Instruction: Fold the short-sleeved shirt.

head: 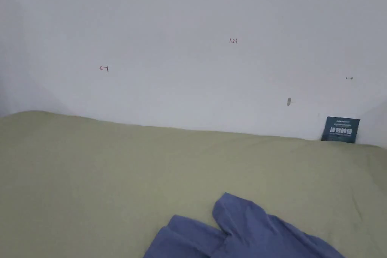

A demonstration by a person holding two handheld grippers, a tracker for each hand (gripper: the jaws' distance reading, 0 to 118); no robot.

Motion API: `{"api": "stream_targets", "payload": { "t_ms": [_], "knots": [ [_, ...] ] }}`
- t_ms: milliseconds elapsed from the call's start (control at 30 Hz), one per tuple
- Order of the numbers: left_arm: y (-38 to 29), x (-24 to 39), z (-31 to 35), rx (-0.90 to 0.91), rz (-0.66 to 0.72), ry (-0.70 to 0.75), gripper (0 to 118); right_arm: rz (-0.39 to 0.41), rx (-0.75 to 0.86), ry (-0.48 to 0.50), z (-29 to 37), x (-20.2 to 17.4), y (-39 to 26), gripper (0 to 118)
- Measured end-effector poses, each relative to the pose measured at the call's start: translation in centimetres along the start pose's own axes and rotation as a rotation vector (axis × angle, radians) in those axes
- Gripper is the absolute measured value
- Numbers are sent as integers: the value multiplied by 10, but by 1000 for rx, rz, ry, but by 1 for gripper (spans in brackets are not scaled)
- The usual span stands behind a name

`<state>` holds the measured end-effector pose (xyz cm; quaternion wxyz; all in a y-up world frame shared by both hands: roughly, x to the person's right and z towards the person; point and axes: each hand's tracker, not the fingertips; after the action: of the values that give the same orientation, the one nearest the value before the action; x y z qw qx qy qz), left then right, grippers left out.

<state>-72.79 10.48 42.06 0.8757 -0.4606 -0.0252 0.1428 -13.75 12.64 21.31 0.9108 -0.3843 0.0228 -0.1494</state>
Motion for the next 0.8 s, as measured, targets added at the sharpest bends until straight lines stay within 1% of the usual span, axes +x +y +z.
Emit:
{"api": "stream_targets", "payload": {
  "t_ms": [33,67,100,133,167,200,267,300,333,367,433,467,500,533,567,600,633,667,700,733,767,800],
  "knots": [
    [-5,2,-4,-13,4,13,24,-6,-12,-20,1,0,0,79],
    [-9,5,-5,-20,6,29,57,-17,-16,-70,3,2,1,100],
    [-11,8,-2,-2,6,43,82,-29,-18,-84,8,4,3,99],
    [-9,9,4,28,19,31,100,-51,8,-64,16,11,6,97],
    [-5,10,11,34,38,25,104,-75,79,-18,32,11,10,98],
    [2,11,24,70,52,26,104,-64,110,-14,45,6,15,98],
    [17,22,57,223,44,26,104,26,214,-50,83,-12,20,99],
    [25,31,69,281,18,27,104,84,263,-65,99,-26,21,100],
    [35,43,81,324,-35,37,104,147,301,-95,115,-46,20,101],
    [43,58,88,357,-78,59,104,196,335,-106,129,-65,16,102],
    [52,85,94,389,-156,124,104,287,338,-94,152,-103,2,103],
    [53,98,94,394,-196,152,103,311,345,-76,162,-117,-7,103],
    [52,110,93,388,-218,183,103,322,350,-80,169,-130,-19,103],
    [47,122,91,399,-241,219,102,315,344,-91,177,-142,-34,103],
    [41,134,89,393,-264,256,97,309,346,-101,184,-152,-51,103],
    [34,143,88,391,-275,269,85,312,335,-101,188,-157,-65,100],
    [21,150,86,394,-283,269,63,316,269,-110,191,-162,-82,92],
    [10,156,85,383,-297,257,17,329,218,-100,193,-164,-98,62],
    [0,159,82,365,-309,240,0,347,201,-87,193,-165,-112,25],
    [-13,162,80,366,-300,240,0,378,170,-103,191,-167,-129,2],
    [-27,163,81,366,-288,243,0,416,130,-125,188,-168,-145,2],
    [-35,163,80,323,-256,205,0,406,149,-133,190,-167,-154,2]
  ]
}}
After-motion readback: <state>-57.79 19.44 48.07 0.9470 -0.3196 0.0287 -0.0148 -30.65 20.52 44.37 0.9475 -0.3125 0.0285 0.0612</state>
